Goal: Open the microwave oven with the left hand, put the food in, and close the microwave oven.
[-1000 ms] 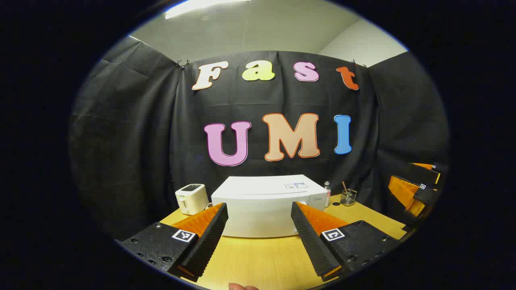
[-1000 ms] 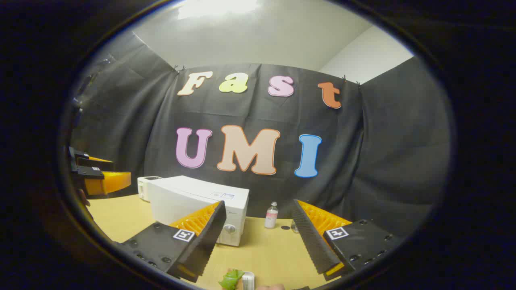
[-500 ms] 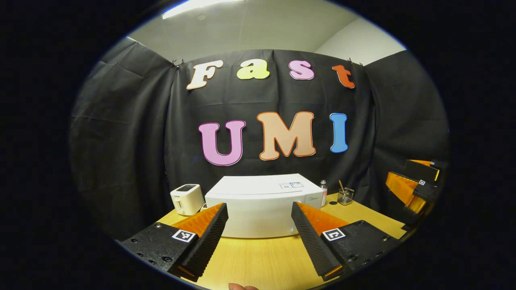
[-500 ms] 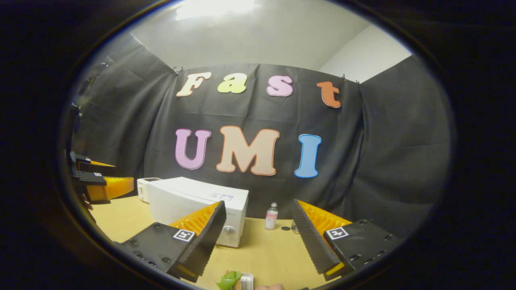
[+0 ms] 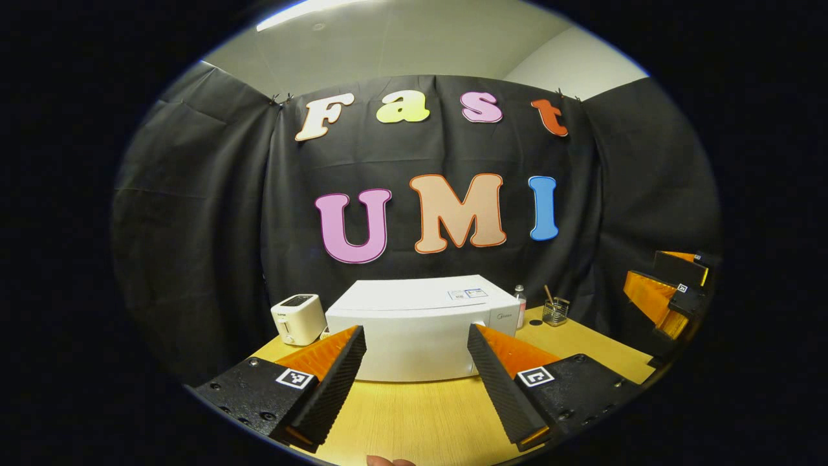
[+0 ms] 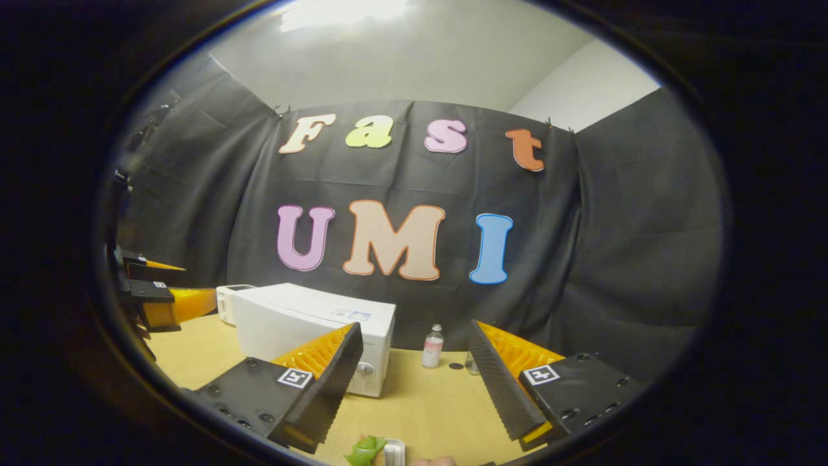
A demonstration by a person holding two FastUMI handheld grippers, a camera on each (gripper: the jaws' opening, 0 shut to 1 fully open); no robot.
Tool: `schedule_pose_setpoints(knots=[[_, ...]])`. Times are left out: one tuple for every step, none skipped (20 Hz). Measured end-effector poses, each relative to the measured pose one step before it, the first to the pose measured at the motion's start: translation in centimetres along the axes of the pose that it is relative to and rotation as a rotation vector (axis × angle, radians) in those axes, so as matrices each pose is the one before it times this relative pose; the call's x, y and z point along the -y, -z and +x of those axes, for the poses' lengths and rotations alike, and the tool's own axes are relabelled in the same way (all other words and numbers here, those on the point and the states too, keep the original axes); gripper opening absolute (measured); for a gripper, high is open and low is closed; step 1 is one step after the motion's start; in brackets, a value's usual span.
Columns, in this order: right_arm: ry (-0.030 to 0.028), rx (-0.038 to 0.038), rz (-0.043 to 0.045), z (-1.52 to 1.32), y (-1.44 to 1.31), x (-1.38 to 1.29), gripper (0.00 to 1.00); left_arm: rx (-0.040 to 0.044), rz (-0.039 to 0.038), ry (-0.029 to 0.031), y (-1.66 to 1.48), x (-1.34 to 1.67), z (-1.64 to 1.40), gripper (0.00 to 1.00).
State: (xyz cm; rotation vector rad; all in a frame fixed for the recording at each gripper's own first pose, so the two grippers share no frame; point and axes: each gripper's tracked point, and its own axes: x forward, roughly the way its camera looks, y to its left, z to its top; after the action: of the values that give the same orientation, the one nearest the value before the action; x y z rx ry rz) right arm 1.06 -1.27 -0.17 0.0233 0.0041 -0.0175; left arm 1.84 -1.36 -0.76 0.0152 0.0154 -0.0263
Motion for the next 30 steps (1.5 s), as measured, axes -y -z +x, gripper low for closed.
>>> schedule_pose_setpoints(knots=[[0.00468, 0.00168, 0.00520, 0.130, -0.061, 0.187, 0.97, 0.00075, -0.00034, 0.00310, -0.051, 0.153, 0.148, 0.99], [0.00487, 0.00055, 0.00107, 0.039, -0.021, 0.214, 0.97, -0.00210, 0.00083, 0.00478, 0.037, 0.181, 0.061, 0.99], [0.00345, -0.00120, -0.00117, 0.071, 0.128, 0.265, 0.97, 0.00098, 0.00009, 0.00388, -0.024, 0.205, 0.066, 0.99], [0.00210, -0.00238, -0.00161, -0.060, 0.073, 0.038, 0.96, 0.00195, 0.00062, 0.00445, -0.040, 0.188, 0.060, 0.98], [-0.00017, -0.00359, -0.00082, 0.090, 0.130, 0.145, 1.00, 0.00096, 0.00302, 0.00468, -0.016, 0.164, 0.074, 0.99], [0.00100, 0.00070, -0.00142, 0.016, -0.043, 0.035, 1.00, -0.00052, 0.00434, 0.00348, 0.142, 0.146, 0.072, 0.99], [0.00334, 0.00303, -0.00215, -0.077, -0.072, 0.148, 0.96, -0.00044, 0.00343, 0.00514, 0.147, 0.160, 0.078, 0.99], [0.00228, 0.00062, -0.00264, 0.062, -0.042, 0.122, 1.00, -0.00301, 0.00281, 0.00495, 0.086, 0.219, 0.143, 0.99], [0.00026, -0.00020, 0.00061, -0.168, 0.063, 0.004, 0.96, -0.00381, -0.00020, 0.00499, 0.118, 0.223, 0.190, 0.98], [0.00017, -0.00103, -0.00082, -0.188, -0.075, 0.040, 0.97, -0.00039, -0.00213, 0.00949, 0.145, 0.285, 0.186, 0.98], [0.00106, 0.00032, -0.00230, -0.182, 0.061, 0.166, 0.96, 0.00103, -0.00211, 0.01148, 0.220, 0.384, 0.364, 0.99], [0.00315, 0.00290, -0.00315, -0.158, -0.024, 0.221, 1.00, 0.00867, -0.00760, 0.02834, 0.311, 0.830, 0.600, 0.99], [0.00424, 0.00372, -0.00193, -0.191, -0.055, 0.292, 0.96, 0.00154, -0.00111, 0.02405, 0.524, 0.813, 0.903, 0.99], [0.00160, -0.00410, -0.00026, -0.054, -0.034, 0.237, 0.96, -0.00971, 0.00826, 0.01342, 0.934, 0.463, 0.891, 0.98], [-0.00135, -0.00799, 0.00137, -0.118, 0.255, 0.094, 0.97, -0.01304, 0.00609, 0.01117, 0.887, 0.527, 1.069, 0.99], [-0.00452, -0.00607, 0.00152, -0.106, -0.030, 0.175, 0.97, -0.00626, 0.00283, 0.01538, 0.894, 0.642, 1.216, 0.99], [0.00187, 0.00012, -0.00364, -0.270, -0.160, 0.392, 0.97, -0.00477, -0.00209, 0.01675, 0.913, 0.709, 1.352, 0.99], [0.00894, 0.00031, -0.00561, -0.293, -0.181, 0.605, 0.96, -0.02572, 0.00252, 0.00276, 1.246, 0.345, 1.447, 0.99], [0.00224, -0.00851, -0.00131, -0.342, 0.218, 0.445, 1.00, -0.02579, -0.00122, 0.00174, 1.223, 0.093, 1.576, 0.98], [-0.00175, -0.01196, 0.00313, -0.389, 0.242, 0.242, 0.96, -0.01780, -0.00544, -0.00418, 0.846, 0.161, 1.170, 0.98], [-0.00507, -0.01788, 0.00160, -0.423, 0.397, 0.206, 0.96, -0.01679, -0.00525, -0.00448, 0.794, 0.160, 1.377, 0.98], [-0.00051, -0.01172, 0.00010, -0.512, 0.336, 0.312, 0.96, -0.03255, -0.00074, -0.00197, 1.150, 0.101, 1.314, 0.98], [0.00183, -0.00382, 0.00310, -0.534, 0.049, 0.358, 0.97, -0.03913, -0.00870, -0.00639, 1.231, 0.037, 1.037, 0.98], [-0.00032, -0.00897, 0.00228, -0.528, 0.235, 0.202, 1.00, -0.02382, -0.00416, -0.00165, 1.152, 0.148, 1.300, 0.98], [0.00013, -0.01525, -0.00052, -0.443, 0.651, 0.253, 0.96, -0.03049, 0.00054, -0.00529, 1.069, -0.030, 0.882, 0.98], [-0.00035, -0.01299, -0.00403, -0.394, 0.467, 0.189, 0.96, -0.02310, 0.00055, -0.00799, 0.940, -0.036, 1.126, 0.98], [0.00404, -0.00793, -0.00613, -0.234, 0.297, 0.438, 1.00, -0.02369, -0.00129, -0.00352, 0.760, 0.168, 0.941, 0.99], [0.00484, -0.00868, -0.00580, -0.267, 0.206, 0.463, 0.96, -0.01438, -0.00076, 0.00109, 0.542, 0.329, 0.904, 0.99], [0.01090, -0.01752, -0.00702, -0.010, 0.511, 0.587, 0.97, 0.00055, 0.00692, 0.00516, 0.134, 0.313, 0.699, 0.99], [0.00729, -0.01525, 0.00128, -0.107, 0.340, 0.528, 0.97, 0.00351, 0.01449, 0.00693, -0.041, 0.429, 0.549, 0.99]])
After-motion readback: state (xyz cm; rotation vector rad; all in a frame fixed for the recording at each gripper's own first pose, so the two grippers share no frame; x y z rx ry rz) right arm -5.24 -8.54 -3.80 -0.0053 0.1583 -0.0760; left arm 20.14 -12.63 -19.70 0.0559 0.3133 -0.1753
